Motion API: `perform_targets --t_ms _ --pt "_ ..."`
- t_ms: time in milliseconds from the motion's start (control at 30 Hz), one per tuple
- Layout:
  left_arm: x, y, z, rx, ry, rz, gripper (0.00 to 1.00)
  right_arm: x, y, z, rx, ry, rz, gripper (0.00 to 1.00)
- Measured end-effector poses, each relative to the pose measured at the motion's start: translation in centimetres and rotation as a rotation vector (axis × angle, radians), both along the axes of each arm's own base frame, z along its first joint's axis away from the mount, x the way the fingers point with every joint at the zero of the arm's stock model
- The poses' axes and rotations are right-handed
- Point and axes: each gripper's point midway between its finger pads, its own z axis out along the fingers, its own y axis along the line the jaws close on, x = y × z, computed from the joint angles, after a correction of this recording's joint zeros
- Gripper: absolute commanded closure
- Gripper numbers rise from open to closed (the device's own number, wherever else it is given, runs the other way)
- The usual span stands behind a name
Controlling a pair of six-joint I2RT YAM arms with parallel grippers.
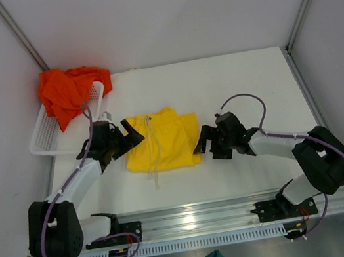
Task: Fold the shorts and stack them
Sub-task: Fold the shorts
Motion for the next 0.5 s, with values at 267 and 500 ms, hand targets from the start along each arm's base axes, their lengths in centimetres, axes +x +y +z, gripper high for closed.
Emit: perform_targets --t_ms 267,500 --pt "-0.1 2.2 0.2 0.088 -0.021 0.084 0.01 5.4 1.1 0.1 0.009 -0.015 0.133 0.00" --pt "-1.0 3.7 -1.5 0.130 0.000 0.126 0.01 8.3 4.4 0.2 0.070 -0.051 0.254 0.05"
